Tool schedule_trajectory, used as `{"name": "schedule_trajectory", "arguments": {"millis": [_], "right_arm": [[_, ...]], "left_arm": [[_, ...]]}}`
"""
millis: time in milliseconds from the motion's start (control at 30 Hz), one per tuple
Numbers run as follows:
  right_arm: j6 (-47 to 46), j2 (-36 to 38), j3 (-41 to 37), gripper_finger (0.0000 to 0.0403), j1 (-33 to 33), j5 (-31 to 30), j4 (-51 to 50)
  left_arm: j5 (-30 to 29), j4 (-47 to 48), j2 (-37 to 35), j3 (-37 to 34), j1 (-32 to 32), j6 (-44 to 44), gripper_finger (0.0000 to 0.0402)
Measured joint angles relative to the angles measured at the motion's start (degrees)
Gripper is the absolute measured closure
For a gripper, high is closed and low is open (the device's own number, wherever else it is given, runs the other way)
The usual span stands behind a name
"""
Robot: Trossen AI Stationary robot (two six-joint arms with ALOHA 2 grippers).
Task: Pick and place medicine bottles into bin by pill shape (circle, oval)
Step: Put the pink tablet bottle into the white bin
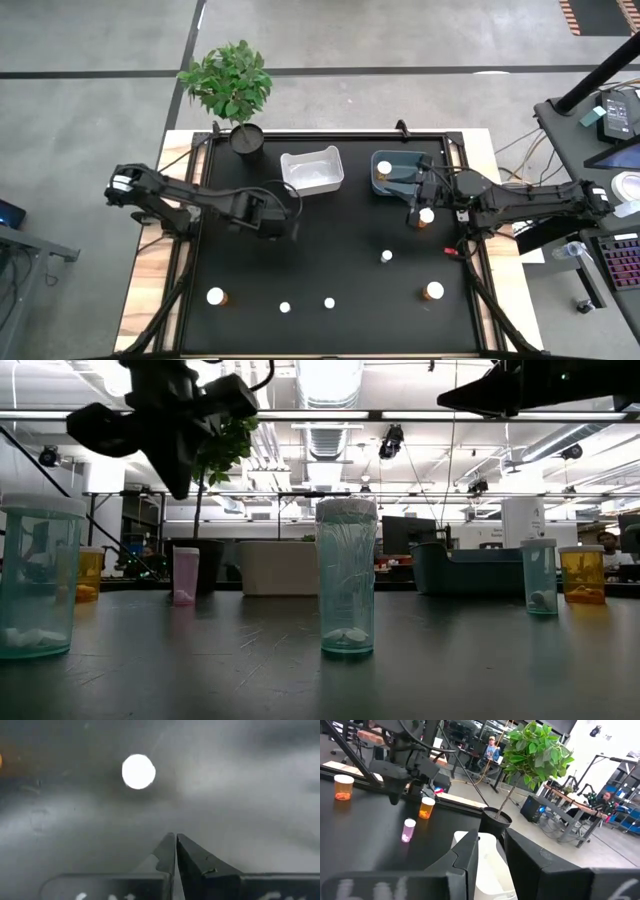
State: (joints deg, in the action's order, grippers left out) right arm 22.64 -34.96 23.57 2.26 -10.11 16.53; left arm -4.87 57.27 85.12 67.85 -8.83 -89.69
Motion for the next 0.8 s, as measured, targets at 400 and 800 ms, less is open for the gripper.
{"name": "schedule_trajectory", "arguments": {"millis": [400,800], "right_arm": [[1.00,-0.07,-0.02,0.0329,0.00,-0.06,-0.04],[1.39,-0.09,-0.02,0.0330,0.00,-0.09,-0.04]], "left_arm": [[-5.03,-0.11,3.61,-1.01,1.36,3.36,0.0361],[-7.20,-0.17,7.42,-1.28,2.69,3.57,0.0210]]}}
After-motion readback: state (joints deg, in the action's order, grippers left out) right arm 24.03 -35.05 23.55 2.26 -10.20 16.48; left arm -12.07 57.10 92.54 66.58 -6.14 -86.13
